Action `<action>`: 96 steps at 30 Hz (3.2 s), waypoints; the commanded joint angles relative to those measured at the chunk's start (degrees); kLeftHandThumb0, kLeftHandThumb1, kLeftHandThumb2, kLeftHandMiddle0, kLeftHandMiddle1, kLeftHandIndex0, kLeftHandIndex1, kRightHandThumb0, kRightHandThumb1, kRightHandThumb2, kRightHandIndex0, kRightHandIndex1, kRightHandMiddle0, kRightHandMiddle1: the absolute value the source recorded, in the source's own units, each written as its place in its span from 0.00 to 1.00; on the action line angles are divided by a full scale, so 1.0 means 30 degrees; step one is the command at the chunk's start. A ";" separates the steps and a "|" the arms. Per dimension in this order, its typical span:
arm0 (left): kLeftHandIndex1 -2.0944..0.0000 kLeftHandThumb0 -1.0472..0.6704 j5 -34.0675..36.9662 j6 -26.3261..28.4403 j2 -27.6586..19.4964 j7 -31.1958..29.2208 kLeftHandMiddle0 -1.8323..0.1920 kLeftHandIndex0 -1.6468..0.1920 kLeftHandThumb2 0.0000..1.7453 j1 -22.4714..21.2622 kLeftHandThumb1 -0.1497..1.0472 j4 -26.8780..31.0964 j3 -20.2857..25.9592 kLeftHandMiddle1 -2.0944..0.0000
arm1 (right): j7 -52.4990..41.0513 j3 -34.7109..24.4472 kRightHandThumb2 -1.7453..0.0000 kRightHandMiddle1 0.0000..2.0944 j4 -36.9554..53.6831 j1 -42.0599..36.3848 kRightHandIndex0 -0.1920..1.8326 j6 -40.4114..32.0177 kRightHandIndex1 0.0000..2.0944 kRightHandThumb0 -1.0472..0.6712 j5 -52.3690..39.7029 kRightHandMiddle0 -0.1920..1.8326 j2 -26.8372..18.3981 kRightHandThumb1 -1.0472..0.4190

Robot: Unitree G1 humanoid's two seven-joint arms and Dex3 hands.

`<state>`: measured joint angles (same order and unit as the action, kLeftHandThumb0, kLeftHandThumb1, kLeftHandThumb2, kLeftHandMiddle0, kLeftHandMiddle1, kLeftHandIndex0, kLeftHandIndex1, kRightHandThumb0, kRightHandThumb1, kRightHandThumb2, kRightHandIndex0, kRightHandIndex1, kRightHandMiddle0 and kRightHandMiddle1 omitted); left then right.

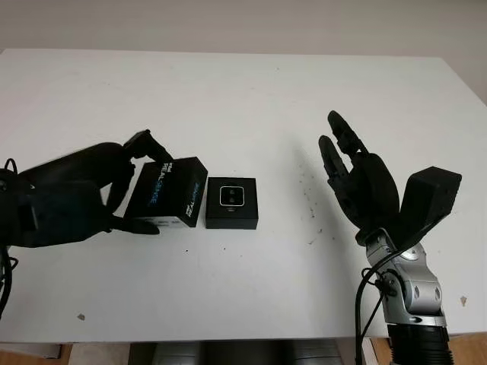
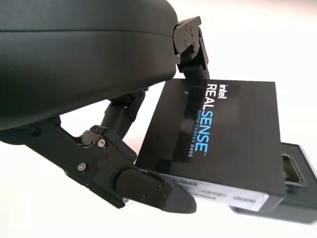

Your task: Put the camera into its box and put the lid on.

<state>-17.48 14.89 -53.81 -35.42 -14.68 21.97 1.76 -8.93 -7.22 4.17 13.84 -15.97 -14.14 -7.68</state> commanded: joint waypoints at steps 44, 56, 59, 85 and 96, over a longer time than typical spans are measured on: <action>0.01 0.44 -0.2369 0.8629 0.4527 -0.2890 0.67 0.80 0.24 -0.7092 1.00 -0.1833 -0.5446 0.00 | 0.0190 0.0848 0.78 0.03 -0.0131 0.0378 0.09 0.0253 0.03 0.27 0.0824 0.11 0.0690 0.00; 0.00 0.45 -0.2291 0.9070 0.5067 -0.2643 0.66 0.71 0.25 -0.7009 1.00 -0.2044 -0.6026 0.00 | 0.0353 0.0885 0.78 0.03 -0.0181 0.0268 0.09 0.0552 0.03 0.27 0.0833 0.11 0.1182 0.00; 0.01 0.45 -0.2382 0.9803 0.5029 -0.3086 0.74 0.78 0.24 -0.7347 1.00 -0.1889 -0.6444 0.01 | 0.0363 0.0866 0.79 0.03 -0.0251 0.0273 0.09 0.0617 0.03 0.27 0.0761 0.11 0.1331 0.00; 0.00 0.43 -0.1442 1.3201 0.5679 -0.3806 0.63 0.70 0.25 -0.8604 1.00 -0.1844 -0.8763 0.00 | 0.0477 0.0892 0.79 0.03 -0.0838 0.0060 0.10 0.1418 0.03 0.27 0.0855 0.12 0.1917 0.00; 0.00 0.42 -0.1536 1.2812 0.5894 -0.3635 0.62 0.69 0.26 -0.9236 1.00 -0.2093 -0.9546 0.00 | 0.0659 0.0976 0.80 0.03 -0.1078 -0.0021 0.10 0.1757 0.03 0.27 0.0979 0.12 0.2103 0.00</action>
<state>-22.36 53.84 -37.00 -46.12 -41.11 15.41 -26.14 -7.06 -4.54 0.89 14.21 -11.41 -11.41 -1.55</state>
